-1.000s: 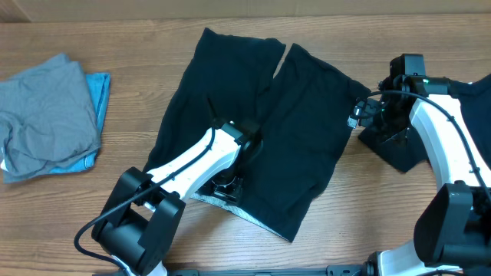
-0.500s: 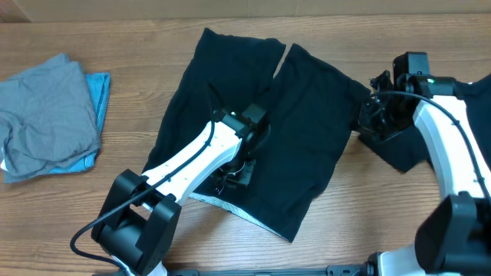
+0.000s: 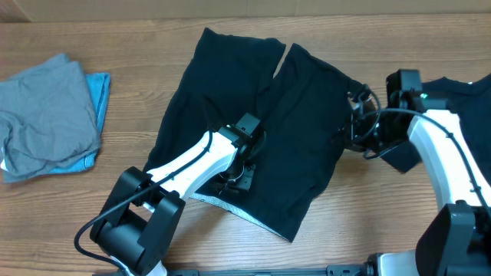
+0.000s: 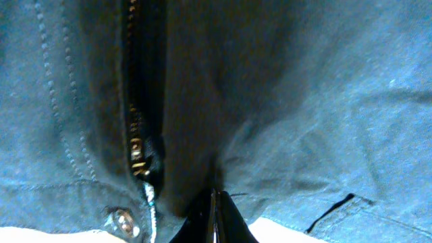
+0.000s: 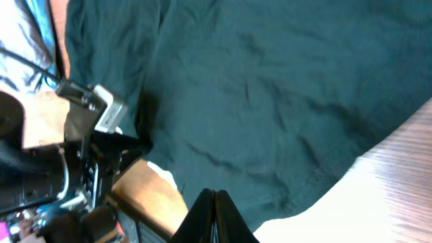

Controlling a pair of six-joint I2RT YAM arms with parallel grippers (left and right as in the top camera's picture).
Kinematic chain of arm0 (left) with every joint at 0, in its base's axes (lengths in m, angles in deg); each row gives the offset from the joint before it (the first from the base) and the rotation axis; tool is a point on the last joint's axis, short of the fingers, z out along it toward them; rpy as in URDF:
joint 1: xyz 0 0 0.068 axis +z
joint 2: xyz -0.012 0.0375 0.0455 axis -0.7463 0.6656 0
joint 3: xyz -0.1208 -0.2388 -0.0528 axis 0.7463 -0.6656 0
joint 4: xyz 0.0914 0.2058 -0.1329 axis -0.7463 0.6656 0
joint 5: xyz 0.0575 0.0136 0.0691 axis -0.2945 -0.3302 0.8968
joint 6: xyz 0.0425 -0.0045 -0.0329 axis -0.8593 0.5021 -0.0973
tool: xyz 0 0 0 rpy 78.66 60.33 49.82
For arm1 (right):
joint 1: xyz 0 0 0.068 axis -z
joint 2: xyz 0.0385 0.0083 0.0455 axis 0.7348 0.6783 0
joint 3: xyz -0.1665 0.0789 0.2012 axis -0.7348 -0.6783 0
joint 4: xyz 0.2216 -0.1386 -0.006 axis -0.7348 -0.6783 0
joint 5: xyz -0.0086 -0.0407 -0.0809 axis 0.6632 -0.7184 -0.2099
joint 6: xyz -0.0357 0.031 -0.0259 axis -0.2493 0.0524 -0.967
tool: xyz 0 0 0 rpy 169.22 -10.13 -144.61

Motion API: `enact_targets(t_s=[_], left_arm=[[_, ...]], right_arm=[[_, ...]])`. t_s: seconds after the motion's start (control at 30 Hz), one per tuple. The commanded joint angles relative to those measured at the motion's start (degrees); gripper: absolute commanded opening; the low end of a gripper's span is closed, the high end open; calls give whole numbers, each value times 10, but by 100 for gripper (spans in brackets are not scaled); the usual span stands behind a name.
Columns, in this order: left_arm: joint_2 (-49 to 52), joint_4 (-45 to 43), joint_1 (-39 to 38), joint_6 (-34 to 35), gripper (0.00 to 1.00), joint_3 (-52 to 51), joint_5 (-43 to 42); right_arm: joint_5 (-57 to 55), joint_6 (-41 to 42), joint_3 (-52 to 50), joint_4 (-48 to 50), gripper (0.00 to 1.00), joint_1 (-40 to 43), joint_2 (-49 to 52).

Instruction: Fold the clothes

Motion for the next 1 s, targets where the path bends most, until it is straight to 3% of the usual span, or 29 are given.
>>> enact_targets(t_s=[0.0,0.27,0.73,0.97], left_arm=[[-10,-7,2,12,4,-13,-19],[-9,-21,2,13,4,-14,-39],[-9,-85,2,27,4,-76,-92],[-9,-86,2,27,4,-78,-92]], right_arm=[[27,-14,-66,48,4,-14,-6],[24,5,-135,139,4,-13,-5],[-2,6,-141,193,4,-13,21],[-90,83,-141,241,5,-13,32]])
